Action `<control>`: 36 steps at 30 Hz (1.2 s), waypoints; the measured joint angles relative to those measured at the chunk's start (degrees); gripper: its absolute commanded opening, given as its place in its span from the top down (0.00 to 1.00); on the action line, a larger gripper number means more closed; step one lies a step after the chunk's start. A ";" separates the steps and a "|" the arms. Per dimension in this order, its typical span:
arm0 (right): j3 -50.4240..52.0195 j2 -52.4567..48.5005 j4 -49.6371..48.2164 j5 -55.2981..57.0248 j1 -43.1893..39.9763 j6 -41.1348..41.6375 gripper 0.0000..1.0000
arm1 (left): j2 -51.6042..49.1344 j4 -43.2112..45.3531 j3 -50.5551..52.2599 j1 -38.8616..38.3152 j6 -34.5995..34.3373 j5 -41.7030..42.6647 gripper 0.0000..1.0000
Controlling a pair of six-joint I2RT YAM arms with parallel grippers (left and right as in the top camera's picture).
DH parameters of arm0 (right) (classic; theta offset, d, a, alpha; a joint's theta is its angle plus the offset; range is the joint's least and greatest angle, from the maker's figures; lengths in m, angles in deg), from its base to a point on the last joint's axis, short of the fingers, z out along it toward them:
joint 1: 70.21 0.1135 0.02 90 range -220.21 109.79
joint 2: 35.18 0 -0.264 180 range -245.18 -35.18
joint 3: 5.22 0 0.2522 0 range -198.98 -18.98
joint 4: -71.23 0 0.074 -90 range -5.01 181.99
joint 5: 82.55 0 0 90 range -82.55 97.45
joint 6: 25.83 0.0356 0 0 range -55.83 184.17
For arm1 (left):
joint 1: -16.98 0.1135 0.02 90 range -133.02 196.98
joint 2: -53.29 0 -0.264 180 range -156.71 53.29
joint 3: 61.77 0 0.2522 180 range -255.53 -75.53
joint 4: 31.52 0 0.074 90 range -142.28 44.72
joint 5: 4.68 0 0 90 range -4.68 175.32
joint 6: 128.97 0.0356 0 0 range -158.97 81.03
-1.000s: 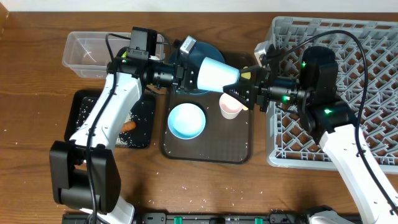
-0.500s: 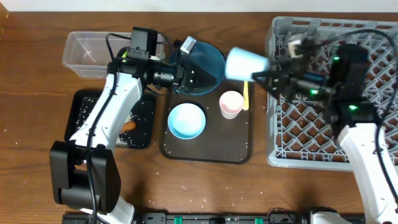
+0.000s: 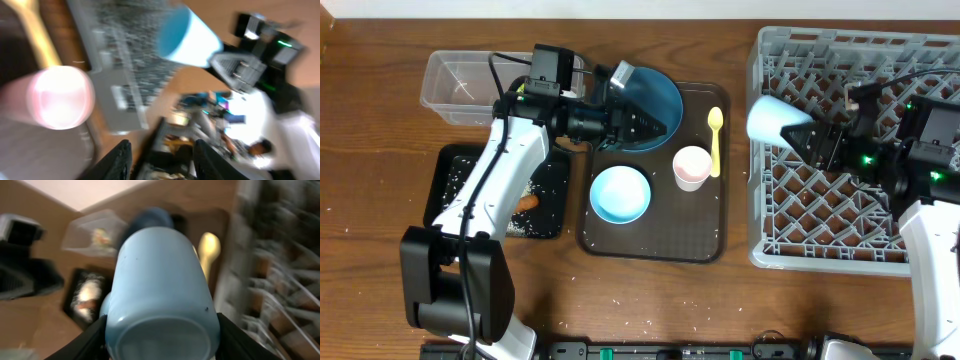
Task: Sort waste into correct bins and load items into the dishwasher rack
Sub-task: 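Carry the light-blue cup with the right gripper and place it in the rack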
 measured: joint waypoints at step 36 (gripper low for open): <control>-17.42 -13.44 38.49 46.82 0.94 5.09 0.65 | 0.00 -13.44 -0.07 0.00 0.15 -46.49 0.55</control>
